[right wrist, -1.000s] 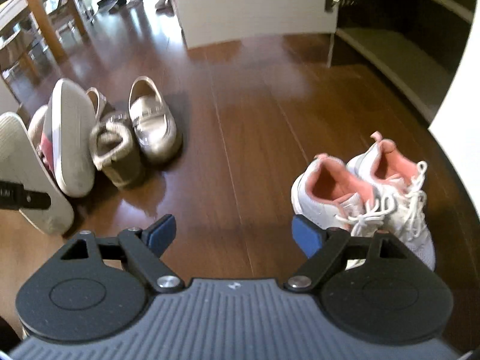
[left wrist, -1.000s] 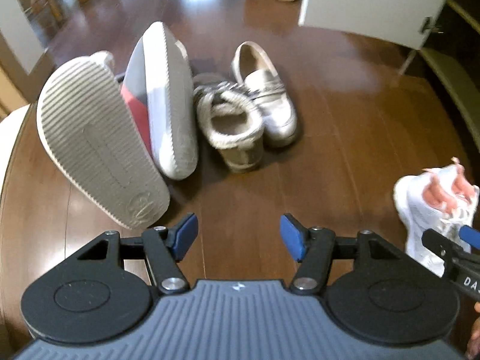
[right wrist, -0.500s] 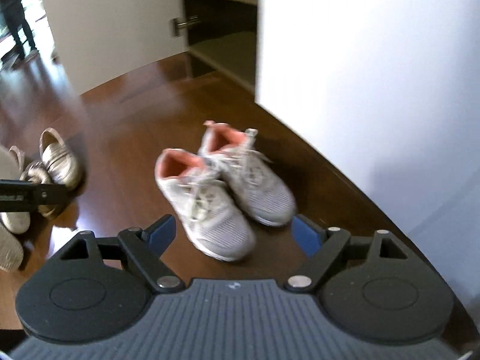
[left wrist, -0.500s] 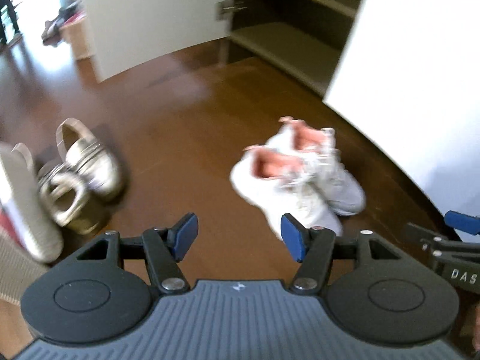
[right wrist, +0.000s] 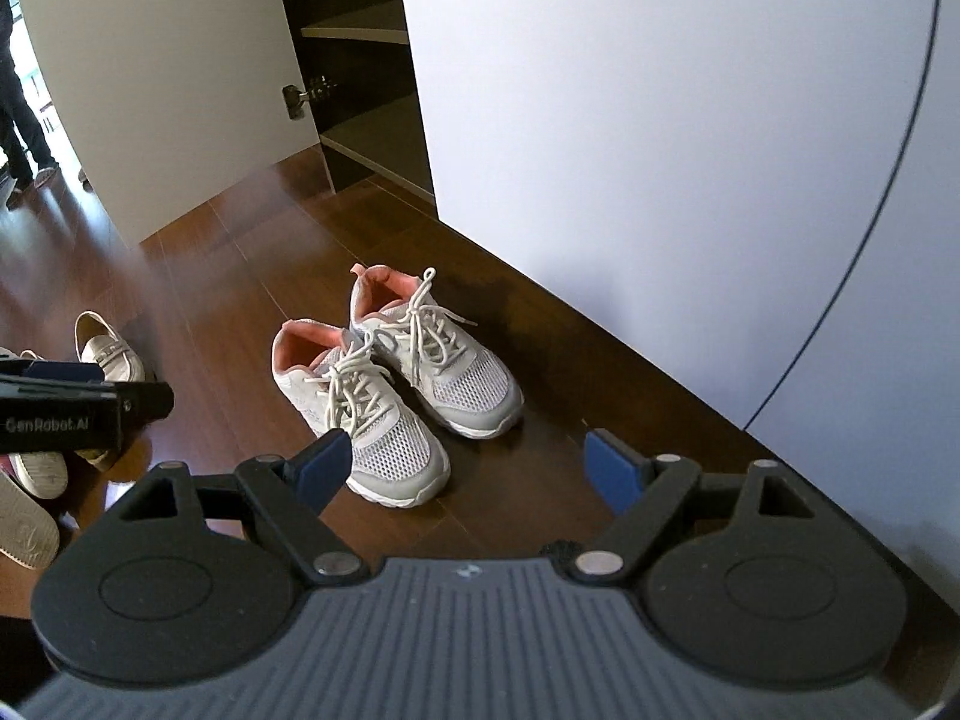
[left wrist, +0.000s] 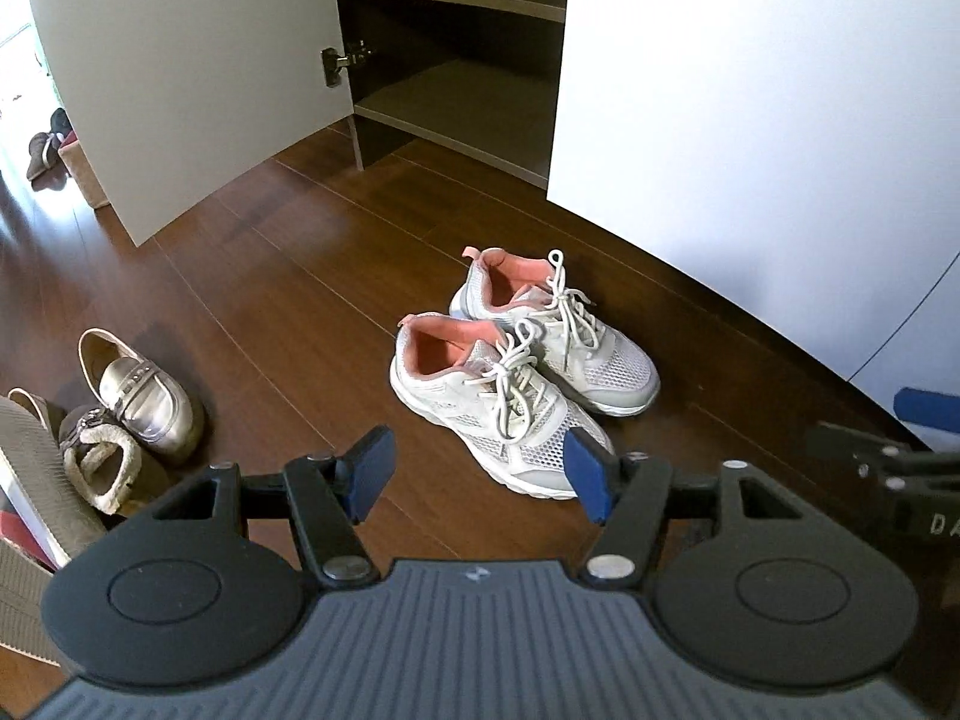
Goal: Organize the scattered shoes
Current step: 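Move both tools back toward the remaining shoe pile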
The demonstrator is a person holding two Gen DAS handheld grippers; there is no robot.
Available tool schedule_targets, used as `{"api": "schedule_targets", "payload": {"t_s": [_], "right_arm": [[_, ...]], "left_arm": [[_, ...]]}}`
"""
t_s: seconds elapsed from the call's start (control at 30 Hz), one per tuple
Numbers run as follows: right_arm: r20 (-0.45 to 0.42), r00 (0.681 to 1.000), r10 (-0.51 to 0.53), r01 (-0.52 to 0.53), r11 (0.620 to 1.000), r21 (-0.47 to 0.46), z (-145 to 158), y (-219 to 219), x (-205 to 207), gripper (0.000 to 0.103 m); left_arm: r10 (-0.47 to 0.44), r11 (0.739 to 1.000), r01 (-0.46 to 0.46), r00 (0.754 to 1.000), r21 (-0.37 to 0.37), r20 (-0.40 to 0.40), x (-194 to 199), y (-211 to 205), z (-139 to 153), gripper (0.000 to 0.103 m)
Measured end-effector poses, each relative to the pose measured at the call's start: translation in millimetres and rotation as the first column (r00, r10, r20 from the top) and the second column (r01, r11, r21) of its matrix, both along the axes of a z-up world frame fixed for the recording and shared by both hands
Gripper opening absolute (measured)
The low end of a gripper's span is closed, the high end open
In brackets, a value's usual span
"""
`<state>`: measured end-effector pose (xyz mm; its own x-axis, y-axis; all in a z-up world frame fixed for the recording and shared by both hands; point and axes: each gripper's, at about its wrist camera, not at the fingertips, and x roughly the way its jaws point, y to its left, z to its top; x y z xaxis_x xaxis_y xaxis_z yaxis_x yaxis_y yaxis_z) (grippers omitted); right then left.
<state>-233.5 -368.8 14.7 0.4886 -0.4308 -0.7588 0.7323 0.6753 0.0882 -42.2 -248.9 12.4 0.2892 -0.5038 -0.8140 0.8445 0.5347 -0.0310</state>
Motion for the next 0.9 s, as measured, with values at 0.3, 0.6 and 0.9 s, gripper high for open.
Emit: {"api": "schedule_targets", "payload": {"t_s": [0.3,0.6,0.9], "right_arm": [[-0.027,1.000,0.005,-0.005,1.000,0.005,-5.8,-5.5,9.9,0.084],[-0.060,0.994,0.093,-0.091,0.995,0.028,-17.3,-1.0,73.1,0.084],[-0.082,0.961,0.264,-0.260,0.964,0.057,-36.6,19.5,173.9,0.083]], "left_arm": [[0.012,1.000,-0.012,1.000,-0.008,-0.029,5.7,-2.2,-4.4,0.065],[0.149,0.989,-0.149,0.987,0.002,-0.067,55.9,32.6,-18.2,0.065],[0.340,0.941,-0.338,0.935,0.035,-0.098,138.3,82.3,-32.2,0.065]]}}
